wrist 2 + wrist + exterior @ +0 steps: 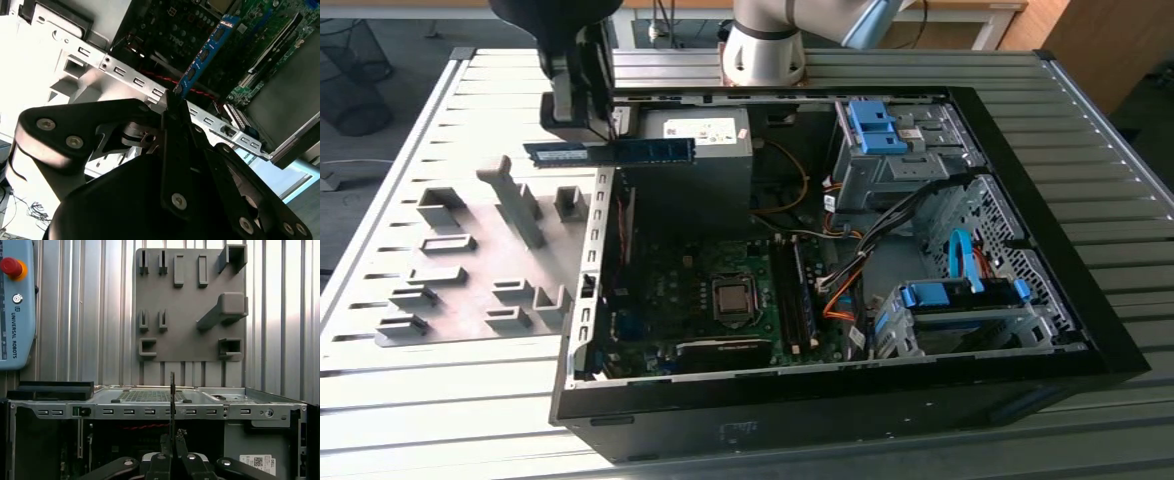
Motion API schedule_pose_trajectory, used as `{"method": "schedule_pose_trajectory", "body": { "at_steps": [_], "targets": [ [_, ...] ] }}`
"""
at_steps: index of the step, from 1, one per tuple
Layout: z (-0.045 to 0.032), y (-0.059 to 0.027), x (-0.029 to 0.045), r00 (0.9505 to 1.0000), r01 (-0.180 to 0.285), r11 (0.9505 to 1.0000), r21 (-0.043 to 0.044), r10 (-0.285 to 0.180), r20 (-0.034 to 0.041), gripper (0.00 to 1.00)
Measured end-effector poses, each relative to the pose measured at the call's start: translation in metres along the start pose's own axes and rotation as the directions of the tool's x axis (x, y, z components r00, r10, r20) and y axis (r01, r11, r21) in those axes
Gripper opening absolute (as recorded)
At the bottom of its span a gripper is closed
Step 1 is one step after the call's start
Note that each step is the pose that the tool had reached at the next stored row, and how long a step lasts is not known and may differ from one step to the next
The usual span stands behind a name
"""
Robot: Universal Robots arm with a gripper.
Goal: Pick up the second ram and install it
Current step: 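Pick up the second ram and move it above second insertion slot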
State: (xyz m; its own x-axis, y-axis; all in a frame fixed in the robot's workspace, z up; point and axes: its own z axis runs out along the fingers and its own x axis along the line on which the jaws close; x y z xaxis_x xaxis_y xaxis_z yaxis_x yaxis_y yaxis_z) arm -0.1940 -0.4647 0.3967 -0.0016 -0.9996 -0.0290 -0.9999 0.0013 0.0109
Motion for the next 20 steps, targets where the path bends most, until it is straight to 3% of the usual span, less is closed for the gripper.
{"method": "schedule_pose_trajectory", "body": {
  "at_steps": [13,20],
  "targets": [
    [-0.0003,-0.0196,0.0000,1.0000,0.000,1.0000,0.0000,0.000,-0.0001,0.14],
    [-0.0002,-0.0206,0.0000,1.0000,0.000,1.0000,0.0000,0.000,0.0001,0.14]
  ]
}}
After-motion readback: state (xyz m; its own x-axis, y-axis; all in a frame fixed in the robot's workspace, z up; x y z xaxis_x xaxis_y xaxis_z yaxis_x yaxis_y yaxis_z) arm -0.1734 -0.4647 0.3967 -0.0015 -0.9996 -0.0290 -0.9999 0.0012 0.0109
